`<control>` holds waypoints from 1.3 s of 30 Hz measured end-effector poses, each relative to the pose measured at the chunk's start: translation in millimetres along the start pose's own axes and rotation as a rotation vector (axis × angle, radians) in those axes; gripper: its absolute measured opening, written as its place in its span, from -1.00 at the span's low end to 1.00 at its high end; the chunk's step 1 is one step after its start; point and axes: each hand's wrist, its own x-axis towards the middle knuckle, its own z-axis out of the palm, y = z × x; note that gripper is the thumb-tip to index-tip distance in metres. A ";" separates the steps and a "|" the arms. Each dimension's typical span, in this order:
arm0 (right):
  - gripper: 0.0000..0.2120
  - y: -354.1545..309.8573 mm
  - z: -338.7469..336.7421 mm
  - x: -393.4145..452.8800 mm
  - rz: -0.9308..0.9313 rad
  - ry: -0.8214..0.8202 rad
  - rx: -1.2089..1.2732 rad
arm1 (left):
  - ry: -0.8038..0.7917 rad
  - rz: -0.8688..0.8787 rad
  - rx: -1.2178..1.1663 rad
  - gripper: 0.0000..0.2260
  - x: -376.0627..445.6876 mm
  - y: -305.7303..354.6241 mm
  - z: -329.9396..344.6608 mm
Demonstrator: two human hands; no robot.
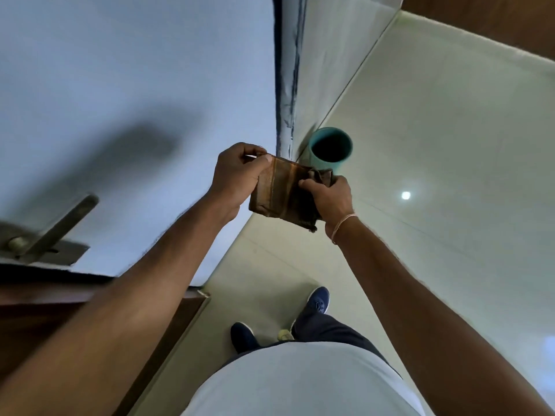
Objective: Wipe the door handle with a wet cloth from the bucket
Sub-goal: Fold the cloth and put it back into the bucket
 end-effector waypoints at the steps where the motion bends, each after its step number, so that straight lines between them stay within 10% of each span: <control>1: -0.57 -1.1 -11.9 11.9 0.019 0.015 -0.005 | 0.005 -0.009 0.010 -0.89 8.2 1.3 13.5; 7: -0.70 -19.6 -82.4 89.9 0.185 -0.017 0.166 | 0.055 -0.064 0.066 -0.85 60.8 9.9 96.3; 18: -0.69 -62.9 -127.2 192.7 -0.045 -0.053 -0.158 | 0.030 0.061 0.265 -0.81 143.8 48.6 213.7; 28: -0.96 -134.9 -127.9 338.4 -0.070 -0.208 -0.044 | -0.206 -0.195 -0.098 -0.60 290.8 86.8 309.3; 32: -0.80 -167.2 -133.7 404.8 -0.166 -0.004 -0.304 | -0.314 -0.265 -0.099 -0.63 358.1 106.0 342.9; 39: -0.81 -219.9 -144.1 489.6 -0.144 -0.188 -0.271 | -0.284 -0.296 -0.131 -0.72 441.0 122.5 391.7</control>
